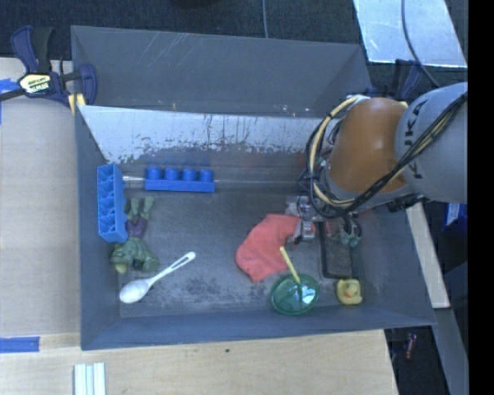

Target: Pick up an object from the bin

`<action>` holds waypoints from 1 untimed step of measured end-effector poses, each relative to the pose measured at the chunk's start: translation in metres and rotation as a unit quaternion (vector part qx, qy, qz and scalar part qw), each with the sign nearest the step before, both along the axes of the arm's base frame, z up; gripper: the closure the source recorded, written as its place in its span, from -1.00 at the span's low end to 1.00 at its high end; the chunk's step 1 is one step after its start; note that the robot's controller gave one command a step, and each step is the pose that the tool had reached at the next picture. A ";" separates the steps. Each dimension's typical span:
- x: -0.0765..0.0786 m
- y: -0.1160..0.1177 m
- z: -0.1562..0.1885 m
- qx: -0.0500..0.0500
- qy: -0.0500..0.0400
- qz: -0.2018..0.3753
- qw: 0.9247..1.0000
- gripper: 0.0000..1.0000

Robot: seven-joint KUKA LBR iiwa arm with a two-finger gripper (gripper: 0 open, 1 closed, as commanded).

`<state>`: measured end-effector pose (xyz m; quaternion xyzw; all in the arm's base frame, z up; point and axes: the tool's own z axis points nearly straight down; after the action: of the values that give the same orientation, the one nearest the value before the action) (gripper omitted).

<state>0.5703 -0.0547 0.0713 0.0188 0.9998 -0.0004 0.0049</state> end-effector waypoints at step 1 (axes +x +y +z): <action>-0.010 -0.001 0.054 0.000 0.003 0.011 1.000 1.00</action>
Offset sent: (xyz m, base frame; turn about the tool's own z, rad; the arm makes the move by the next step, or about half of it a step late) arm 0.0053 0.0264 0.2397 0.0057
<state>0.5604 -0.0552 0.1255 0.0073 1.0000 -0.0002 0.0016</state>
